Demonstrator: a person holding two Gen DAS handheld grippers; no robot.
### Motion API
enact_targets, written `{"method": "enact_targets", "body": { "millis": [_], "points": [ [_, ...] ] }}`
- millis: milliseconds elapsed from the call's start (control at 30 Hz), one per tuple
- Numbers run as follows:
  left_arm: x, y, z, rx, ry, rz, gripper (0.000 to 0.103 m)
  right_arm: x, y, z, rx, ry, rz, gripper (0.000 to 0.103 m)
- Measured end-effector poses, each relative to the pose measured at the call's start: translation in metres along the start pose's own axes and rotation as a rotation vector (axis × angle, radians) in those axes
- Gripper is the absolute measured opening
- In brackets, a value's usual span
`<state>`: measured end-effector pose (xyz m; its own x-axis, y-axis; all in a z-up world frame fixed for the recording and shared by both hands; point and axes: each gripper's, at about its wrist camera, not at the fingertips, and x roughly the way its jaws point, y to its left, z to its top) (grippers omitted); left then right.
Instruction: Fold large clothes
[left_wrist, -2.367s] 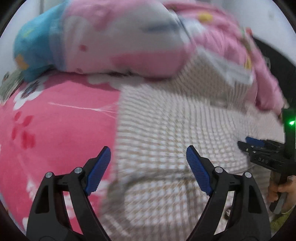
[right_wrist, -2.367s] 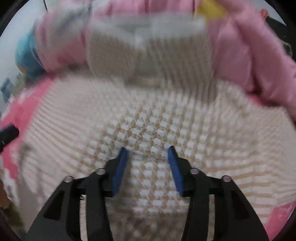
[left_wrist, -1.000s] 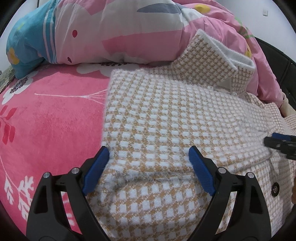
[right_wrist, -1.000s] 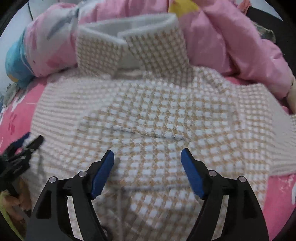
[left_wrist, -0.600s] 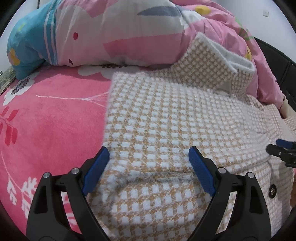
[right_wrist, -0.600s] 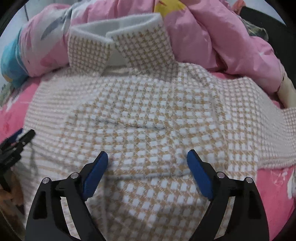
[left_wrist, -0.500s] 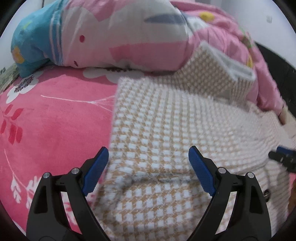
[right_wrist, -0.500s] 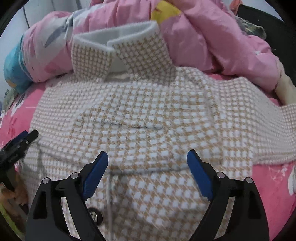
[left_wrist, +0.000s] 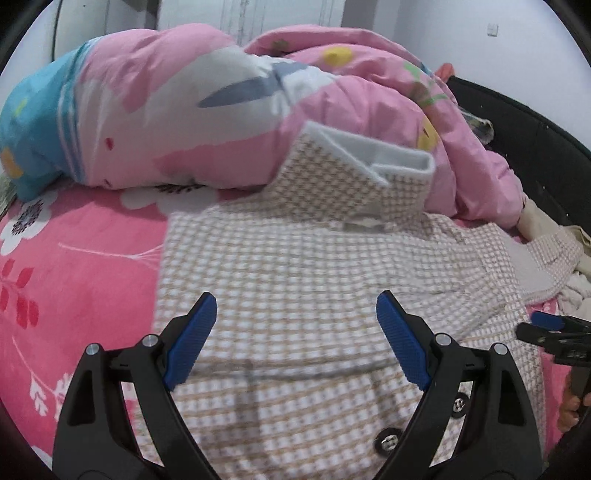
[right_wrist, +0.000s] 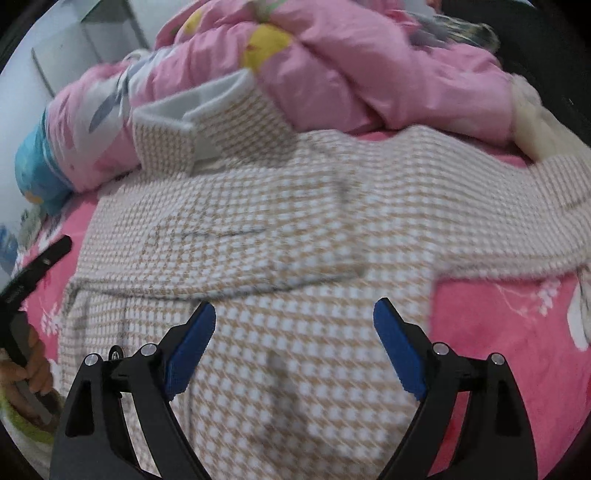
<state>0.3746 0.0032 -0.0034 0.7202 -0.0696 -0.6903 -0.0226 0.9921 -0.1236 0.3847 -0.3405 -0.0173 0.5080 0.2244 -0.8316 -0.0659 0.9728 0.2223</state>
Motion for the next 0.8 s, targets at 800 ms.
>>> {"method": "enact_targets", "body": {
  "millis": [800],
  "points": [
    [0.070, -0.014, -0.035, 0.032, 0.109, 0.059, 0.086, -0.095, -0.291, 0.041, 0.534, -0.295, -0.115, 0.079]
  ]
}}
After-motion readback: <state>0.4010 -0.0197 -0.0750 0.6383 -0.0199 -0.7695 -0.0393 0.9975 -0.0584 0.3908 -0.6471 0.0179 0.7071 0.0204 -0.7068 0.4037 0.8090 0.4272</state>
